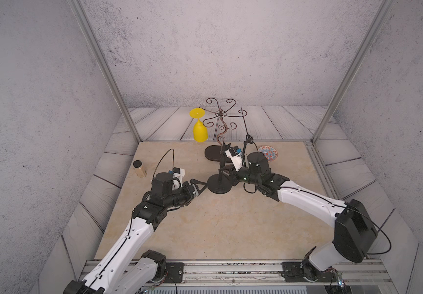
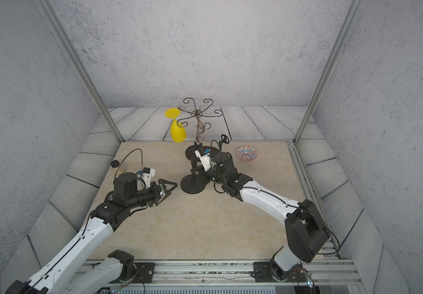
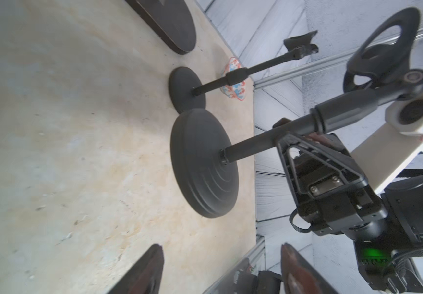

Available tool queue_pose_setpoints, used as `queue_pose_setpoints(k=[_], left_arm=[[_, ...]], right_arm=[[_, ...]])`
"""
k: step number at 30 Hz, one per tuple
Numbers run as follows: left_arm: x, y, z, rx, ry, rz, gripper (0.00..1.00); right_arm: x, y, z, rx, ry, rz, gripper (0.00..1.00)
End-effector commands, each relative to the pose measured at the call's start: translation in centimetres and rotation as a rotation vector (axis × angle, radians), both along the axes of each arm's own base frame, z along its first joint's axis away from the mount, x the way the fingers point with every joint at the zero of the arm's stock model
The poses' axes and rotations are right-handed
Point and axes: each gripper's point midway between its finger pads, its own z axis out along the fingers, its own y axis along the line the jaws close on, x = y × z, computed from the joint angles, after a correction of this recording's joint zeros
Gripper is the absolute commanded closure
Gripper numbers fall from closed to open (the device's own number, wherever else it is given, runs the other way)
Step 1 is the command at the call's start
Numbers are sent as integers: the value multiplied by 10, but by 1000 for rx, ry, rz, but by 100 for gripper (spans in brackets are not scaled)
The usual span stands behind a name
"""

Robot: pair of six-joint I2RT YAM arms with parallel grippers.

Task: Assemble a microphone stand
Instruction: Pick up the microphone stand at the center of the board, then screw the microphone stand pole into the microphone stand base.

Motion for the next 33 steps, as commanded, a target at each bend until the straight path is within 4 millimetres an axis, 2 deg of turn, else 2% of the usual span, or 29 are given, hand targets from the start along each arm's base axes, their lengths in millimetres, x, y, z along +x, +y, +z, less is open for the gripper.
queue_pose_setpoints(k=[1,4,8,13,20,27,33], left_arm=[[7,-13,21,-125,-23,-42,25],[12,-19,18,-173,3,-47,25],[22,-26,22,-243,21,-53,26],[24,-39,20,-284,63,-121,27],[30,-42,12,-303,98,-114,30],[36,-53,20,-329,93,-148,44],[40,-60,29,-378,79,-156,59]], right_arm=[[-4,-15,26,19,4,-35,100],[-2,-21,39,54,9,-53,100],[-5,-19,52,98,17,-33,100],[-5,-17,59,135,21,-28,100],[-7,-15,72,160,14,-8,100],[-14,-9,80,226,38,38,100],[-16,-6,73,248,66,55,100]])
